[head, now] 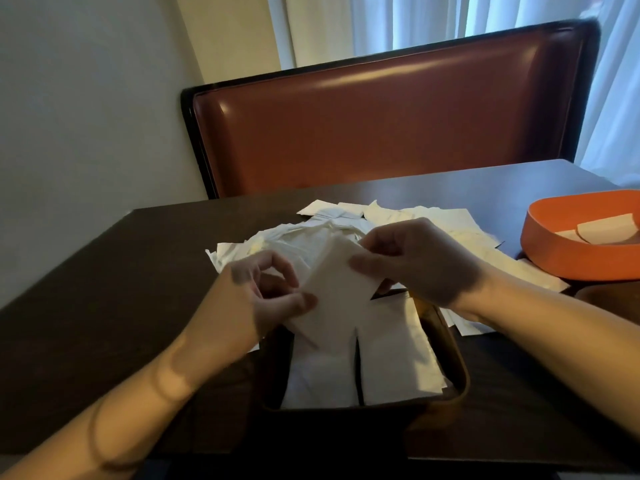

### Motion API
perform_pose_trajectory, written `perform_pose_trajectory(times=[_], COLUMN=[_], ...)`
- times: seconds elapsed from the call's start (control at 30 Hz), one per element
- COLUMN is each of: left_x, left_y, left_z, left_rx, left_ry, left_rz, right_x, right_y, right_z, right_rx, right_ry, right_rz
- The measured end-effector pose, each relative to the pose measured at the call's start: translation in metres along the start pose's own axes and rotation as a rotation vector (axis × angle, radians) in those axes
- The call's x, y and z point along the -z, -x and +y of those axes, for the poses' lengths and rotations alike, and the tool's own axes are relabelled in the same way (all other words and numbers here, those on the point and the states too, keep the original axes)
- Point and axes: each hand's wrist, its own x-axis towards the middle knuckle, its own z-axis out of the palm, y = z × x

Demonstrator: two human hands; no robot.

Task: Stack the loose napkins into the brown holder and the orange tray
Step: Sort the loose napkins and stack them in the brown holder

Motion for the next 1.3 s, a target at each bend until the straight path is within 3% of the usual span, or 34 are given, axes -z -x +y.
perform_pose_trajectory(times=[0.2, 0.43, 0.53, 0.63, 0.7, 0.87, 0.93, 1.03, 1.17, 1.23, 1.3], left_x=[0.004, 0.008, 0.01, 0.013, 0.016, 0.009, 0.01, 0.02, 0.024, 0.024, 0.024], left_y=[0.03, 0.046, 0.041, 0.035, 0.03, 0.017, 0.011, -0.005, -0.048, -0.077, -0.101], left_z=[-0.001, 0.003, -0.006, -0.011, -0.015, -0.027, -0.025, -0.021, -0.029, -0.039, -0.045], left_rx=[-0.039, -0.117, -0.186, -0.231, -0.281, -0.365, -0.343, -0.29, -0.206, -0.107, -0.006], left_ry=[-0.231, -0.242, -0.403, -0.457, -0.468, -0.541, -0.463, -0.281, -0.232, -0.302, -0.449], left_rz=[0.0, -0.106, -0.133, -0.127, -0.14, -0.247, -0.189, -0.025, 0.161, 0.159, 0.043], right_x=[-0.015, -0.026, -0.034, -0.032, -0.03, -0.041, -0.039, -0.024, -0.004, 0.002, 0.003], right_y=[0.008, 0.011, 0.009, 0.01, 0.011, 0.008, 0.007, 0.003, -0.018, -0.038, -0.059], right_z=[-0.008, -0.012, -0.003, 0.001, -0.003, 0.005, 0.005, -0.002, -0.003, 0.007, 0.022], right_rx=[-0.046, 0.012, 0.035, 0.224, 0.372, 0.448, 0.44, 0.329, 0.238, 0.226, 0.15], right_ry=[0.106, 0.141, 0.26, 0.508, 0.53, 0.607, 0.63, 0.48, 0.162, 0.138, 0.216], right_rz=[-0.046, -0.099, -0.116, 0.072, 0.108, -0.262, -0.285, -0.195, 0.047, 0.148, 0.17])
